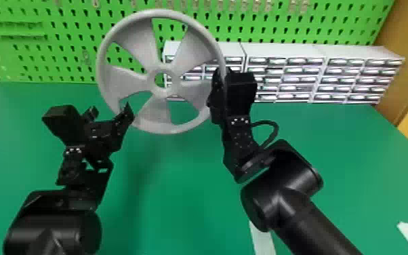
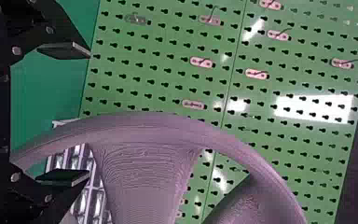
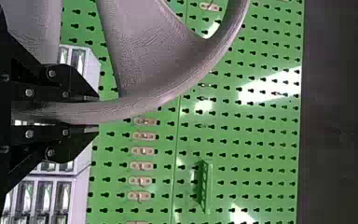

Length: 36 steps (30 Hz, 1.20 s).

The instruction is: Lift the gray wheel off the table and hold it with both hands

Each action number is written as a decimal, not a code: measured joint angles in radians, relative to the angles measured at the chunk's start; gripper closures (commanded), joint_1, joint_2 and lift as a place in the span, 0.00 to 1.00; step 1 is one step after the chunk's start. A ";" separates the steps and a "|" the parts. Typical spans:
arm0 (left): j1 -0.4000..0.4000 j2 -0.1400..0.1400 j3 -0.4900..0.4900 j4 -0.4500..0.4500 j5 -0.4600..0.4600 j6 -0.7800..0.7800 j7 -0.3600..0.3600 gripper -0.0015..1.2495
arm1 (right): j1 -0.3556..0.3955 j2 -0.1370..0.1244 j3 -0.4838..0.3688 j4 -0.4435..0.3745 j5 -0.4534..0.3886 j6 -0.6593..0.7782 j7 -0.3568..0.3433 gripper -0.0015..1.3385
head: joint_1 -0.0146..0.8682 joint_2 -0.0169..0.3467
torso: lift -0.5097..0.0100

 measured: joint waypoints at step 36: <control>0.007 0.000 -0.107 0.008 0.090 -0.066 0.104 0.75 | 0.000 0.003 -0.001 -0.002 0.004 0.008 0.000 0.85 | 0.82 0.09 | 0.79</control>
